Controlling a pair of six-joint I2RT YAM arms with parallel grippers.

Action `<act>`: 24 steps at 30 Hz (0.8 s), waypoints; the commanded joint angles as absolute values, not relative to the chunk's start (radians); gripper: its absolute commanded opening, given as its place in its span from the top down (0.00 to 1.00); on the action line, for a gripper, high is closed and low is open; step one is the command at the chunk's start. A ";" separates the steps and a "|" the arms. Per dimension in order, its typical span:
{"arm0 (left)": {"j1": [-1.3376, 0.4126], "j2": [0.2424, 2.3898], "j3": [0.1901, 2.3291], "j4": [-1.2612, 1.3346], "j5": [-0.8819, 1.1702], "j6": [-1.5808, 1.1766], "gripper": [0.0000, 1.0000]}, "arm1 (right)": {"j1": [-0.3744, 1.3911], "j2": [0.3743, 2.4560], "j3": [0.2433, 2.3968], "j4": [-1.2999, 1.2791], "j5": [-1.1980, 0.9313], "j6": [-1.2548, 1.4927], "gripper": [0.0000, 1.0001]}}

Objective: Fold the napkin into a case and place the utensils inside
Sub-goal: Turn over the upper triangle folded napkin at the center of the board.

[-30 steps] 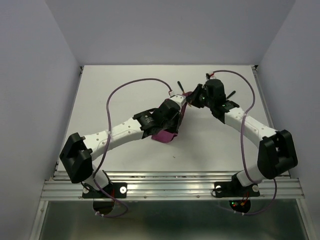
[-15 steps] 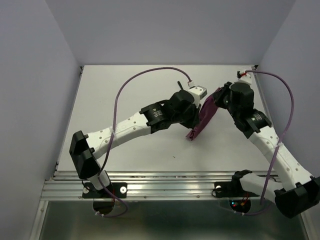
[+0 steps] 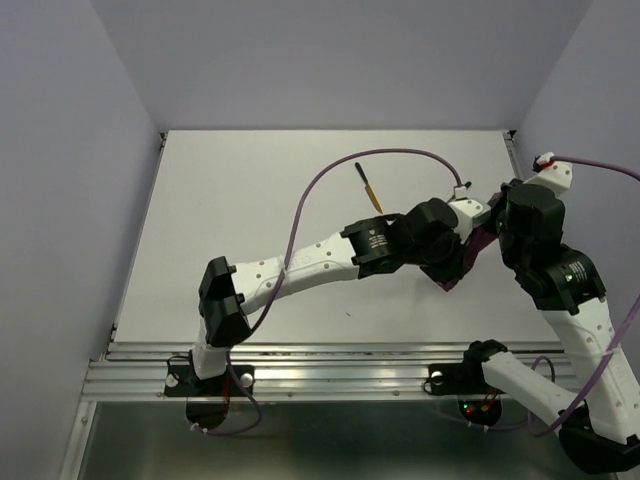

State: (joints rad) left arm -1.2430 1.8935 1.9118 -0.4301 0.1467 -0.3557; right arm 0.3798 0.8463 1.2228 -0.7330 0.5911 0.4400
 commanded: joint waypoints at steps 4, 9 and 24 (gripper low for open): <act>-1.282 1.928 2.014 -0.387 0.281 -0.373 1.00 | 0.376 0.911 1.350 -0.880 0.595 0.351 0.99; -1.220 1.844 1.769 -0.223 0.397 -0.449 1.00 | 0.376 1.078 1.376 -0.842 0.448 0.292 0.99; -0.931 1.565 0.974 0.265 0.485 -0.666 1.00 | 0.445 1.754 1.542 -0.519 0.080 0.258 0.99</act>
State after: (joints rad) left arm -0.9249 1.6756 1.0569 0.1677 0.4061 -0.6308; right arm 0.4236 1.7142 1.4342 -0.7193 0.1265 0.2672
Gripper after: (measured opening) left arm 0.036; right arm 0.034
